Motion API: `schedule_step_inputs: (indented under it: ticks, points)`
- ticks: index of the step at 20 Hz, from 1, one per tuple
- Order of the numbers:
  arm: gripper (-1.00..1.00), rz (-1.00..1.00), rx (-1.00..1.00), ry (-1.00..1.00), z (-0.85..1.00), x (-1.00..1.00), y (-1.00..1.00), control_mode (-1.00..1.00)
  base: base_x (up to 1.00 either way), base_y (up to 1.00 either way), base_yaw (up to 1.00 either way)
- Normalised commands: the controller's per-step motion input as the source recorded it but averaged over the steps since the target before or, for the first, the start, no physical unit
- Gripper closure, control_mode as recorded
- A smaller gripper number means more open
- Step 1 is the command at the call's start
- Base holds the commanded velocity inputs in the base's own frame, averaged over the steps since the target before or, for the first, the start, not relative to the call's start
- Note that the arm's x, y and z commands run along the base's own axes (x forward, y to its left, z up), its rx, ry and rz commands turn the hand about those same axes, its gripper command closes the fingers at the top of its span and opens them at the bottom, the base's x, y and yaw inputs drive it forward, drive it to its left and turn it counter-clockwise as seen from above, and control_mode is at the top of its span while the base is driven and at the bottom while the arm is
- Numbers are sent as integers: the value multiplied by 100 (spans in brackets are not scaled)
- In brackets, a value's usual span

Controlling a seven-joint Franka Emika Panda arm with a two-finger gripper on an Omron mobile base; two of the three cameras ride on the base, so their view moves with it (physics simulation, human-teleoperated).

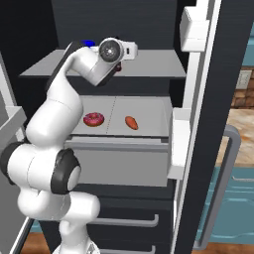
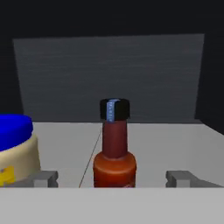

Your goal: Place the condiment bottle and mayonnaise from the counter to the top shelf of the fridge. If the existing items in the fridge are on the top shelf, move them to other shelves.

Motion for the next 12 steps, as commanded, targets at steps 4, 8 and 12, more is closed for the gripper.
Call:
schedule_step_inputs:
  ticks: [4,8,12]
  points:
    - [-100,6,0,-12,0,-94,0,-100,0,0,0]
    - [-100,5,0,-14,1,-100,0,-100,0,0,0]
    - [-100,4,0,-19,0,-100,0,-100,0,0,0]
